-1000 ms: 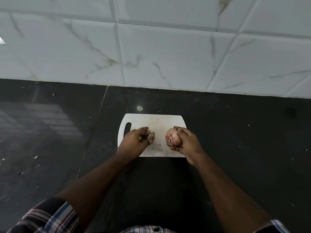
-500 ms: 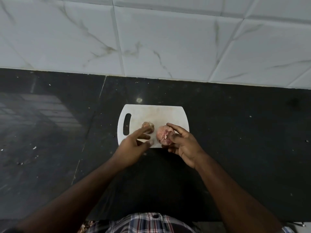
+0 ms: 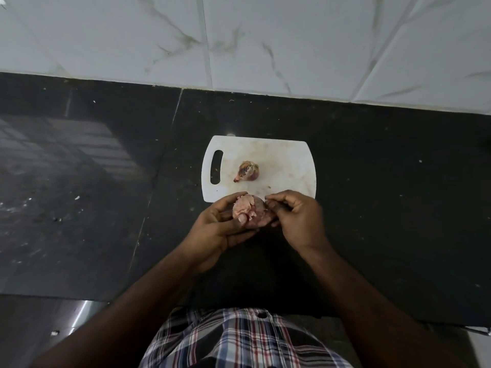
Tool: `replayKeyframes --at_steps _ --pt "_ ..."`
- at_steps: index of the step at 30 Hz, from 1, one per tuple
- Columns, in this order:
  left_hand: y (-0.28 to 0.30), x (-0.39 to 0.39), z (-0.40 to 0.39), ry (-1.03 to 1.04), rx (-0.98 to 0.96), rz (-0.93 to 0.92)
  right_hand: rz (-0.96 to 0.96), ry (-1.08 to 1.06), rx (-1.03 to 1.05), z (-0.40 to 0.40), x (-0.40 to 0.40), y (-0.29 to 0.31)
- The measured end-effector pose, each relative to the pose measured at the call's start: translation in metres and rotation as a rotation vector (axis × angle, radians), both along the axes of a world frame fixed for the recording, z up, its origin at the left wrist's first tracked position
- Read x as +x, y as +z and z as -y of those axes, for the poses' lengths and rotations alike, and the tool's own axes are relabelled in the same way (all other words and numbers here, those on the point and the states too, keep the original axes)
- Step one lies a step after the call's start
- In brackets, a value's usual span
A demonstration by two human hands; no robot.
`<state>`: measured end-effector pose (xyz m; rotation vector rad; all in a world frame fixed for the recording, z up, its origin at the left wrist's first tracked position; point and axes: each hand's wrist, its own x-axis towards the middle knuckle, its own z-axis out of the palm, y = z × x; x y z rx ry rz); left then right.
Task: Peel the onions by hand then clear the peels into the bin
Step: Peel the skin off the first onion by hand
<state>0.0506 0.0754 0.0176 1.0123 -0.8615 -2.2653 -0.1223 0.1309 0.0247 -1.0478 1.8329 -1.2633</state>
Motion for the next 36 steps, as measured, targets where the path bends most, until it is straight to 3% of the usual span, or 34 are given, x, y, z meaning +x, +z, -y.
replayKeyframes --at_steps 4,7,11,16,23,27,31,36 --pt "0.003 0.003 0.0 0.04 0.056 -0.056 0.056 0.039 0.035 0.001 -0.009 -0.002" --pt "0.004 0.004 0.002 0.067 0.107 -0.089 -0.048 0.044 0.116 -0.005 -0.017 -0.008" --pt "0.002 0.006 0.002 0.077 0.122 -0.036 -0.228 0.256 0.355 -0.017 -0.029 -0.005" --pt "0.007 0.003 -0.001 0.074 0.088 0.027 -0.006 0.284 0.205 -0.015 -0.018 0.014" --pt "0.011 0.001 -0.001 0.071 0.029 0.149 0.081 0.366 0.132 -0.016 0.003 0.007" --pt "0.006 -0.001 -0.002 0.096 0.018 0.206 0.326 0.299 0.054 -0.018 0.0 0.007" --pt "-0.003 0.0 -0.002 0.054 -0.131 0.38 0.538 0.201 0.011 -0.02 -0.009 0.015" --pt "-0.003 0.0 0.001 -0.136 -0.367 0.489 0.475 0.16 0.028 -0.023 -0.014 0.012"
